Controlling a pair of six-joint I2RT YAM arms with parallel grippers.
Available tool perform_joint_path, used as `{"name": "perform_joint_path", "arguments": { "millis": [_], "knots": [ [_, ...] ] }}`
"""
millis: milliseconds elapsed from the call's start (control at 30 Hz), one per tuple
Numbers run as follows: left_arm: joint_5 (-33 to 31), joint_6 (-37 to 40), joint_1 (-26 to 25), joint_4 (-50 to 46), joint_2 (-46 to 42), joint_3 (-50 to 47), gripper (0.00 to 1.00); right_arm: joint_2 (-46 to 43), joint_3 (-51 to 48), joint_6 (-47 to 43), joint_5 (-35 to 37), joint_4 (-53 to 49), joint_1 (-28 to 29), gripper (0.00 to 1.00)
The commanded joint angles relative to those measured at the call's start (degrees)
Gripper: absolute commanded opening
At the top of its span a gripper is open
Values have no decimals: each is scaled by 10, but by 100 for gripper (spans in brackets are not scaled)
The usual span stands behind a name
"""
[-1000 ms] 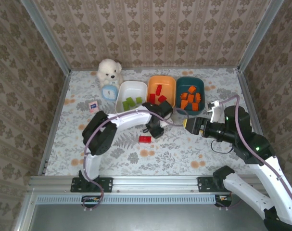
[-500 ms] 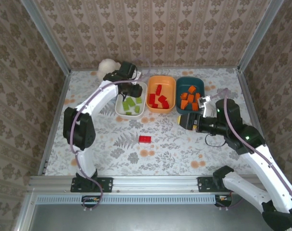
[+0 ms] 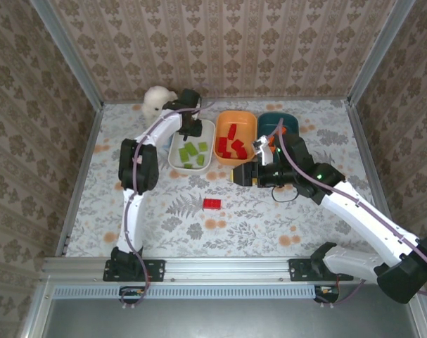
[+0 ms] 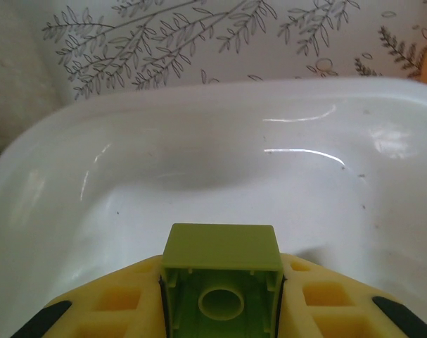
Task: Sort the legos into containers by color
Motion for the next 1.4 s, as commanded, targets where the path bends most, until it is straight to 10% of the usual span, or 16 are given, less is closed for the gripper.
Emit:
{"name": "perform_joint_path", "arguments": {
  "millis": [0, 900, 1167, 1367],
  "knots": [
    [-8, -15, 5, -39, 22, 42, 33, -7, 13, -6, 2, 16, 4, 68],
    [9, -56, -14, -84, 32, 46, 49, 16, 33, -48, 13, -29, 4, 69],
    [9, -119, -18, -55, -76, 76, 67, 101, 87, -168, 100, -152, 54, 67],
    [33, -199, -4, 38, -276, -102, 78, 218, 117, -269, 213, -177, 131, 71]
  ]
}}
